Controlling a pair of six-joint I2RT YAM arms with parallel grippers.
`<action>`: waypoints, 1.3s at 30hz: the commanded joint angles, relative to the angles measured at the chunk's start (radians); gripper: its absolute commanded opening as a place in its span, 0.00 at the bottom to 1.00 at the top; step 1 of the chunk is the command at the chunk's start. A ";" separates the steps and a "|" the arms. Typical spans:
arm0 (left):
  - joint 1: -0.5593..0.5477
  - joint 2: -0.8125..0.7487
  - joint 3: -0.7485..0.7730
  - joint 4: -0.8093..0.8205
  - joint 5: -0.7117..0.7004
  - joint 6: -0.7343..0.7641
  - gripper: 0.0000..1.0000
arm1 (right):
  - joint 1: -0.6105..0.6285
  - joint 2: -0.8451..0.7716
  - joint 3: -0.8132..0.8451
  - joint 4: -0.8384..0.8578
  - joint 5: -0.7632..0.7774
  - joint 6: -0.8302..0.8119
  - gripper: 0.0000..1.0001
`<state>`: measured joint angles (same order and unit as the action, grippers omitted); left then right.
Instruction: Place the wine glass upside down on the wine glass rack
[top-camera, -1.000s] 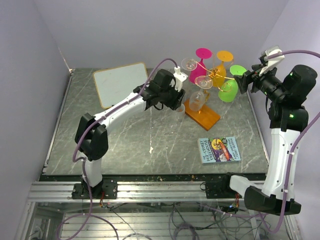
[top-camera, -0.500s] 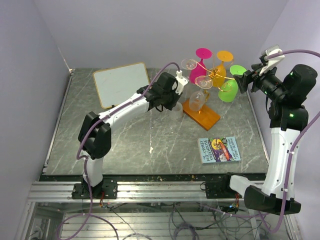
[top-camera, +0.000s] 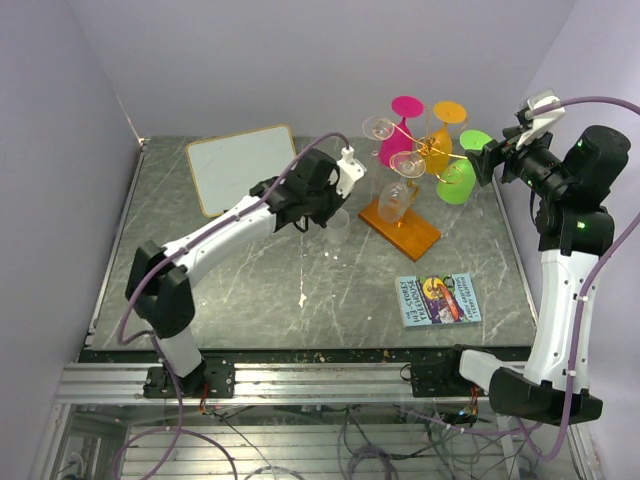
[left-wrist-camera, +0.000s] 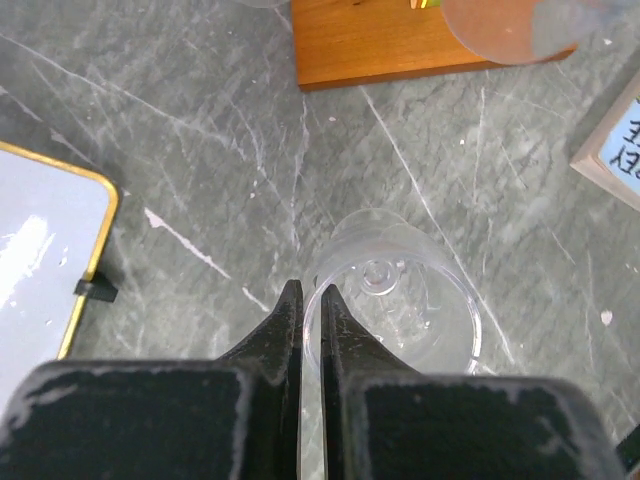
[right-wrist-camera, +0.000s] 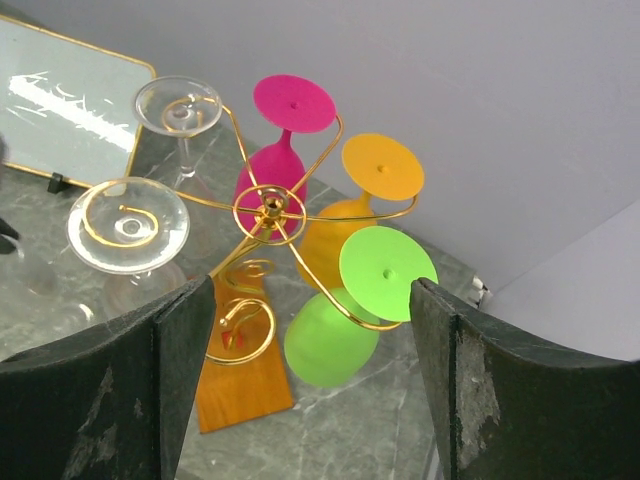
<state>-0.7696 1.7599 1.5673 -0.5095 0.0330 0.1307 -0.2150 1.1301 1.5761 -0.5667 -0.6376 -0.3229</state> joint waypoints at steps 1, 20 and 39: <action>0.014 -0.149 -0.035 0.021 0.033 0.046 0.07 | -0.009 0.005 0.017 -0.009 0.021 -0.033 0.79; 0.592 -0.621 -0.205 0.201 0.626 -0.327 0.07 | -0.004 0.125 0.068 0.248 -0.434 0.430 0.73; 0.664 -0.601 0.006 0.185 0.617 -0.415 0.07 | 0.564 0.353 0.098 0.257 -0.201 0.465 0.71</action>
<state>-0.1120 1.1652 1.4895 -0.3626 0.6403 -0.2665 0.2909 1.4559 1.6417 -0.2935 -0.9302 0.1413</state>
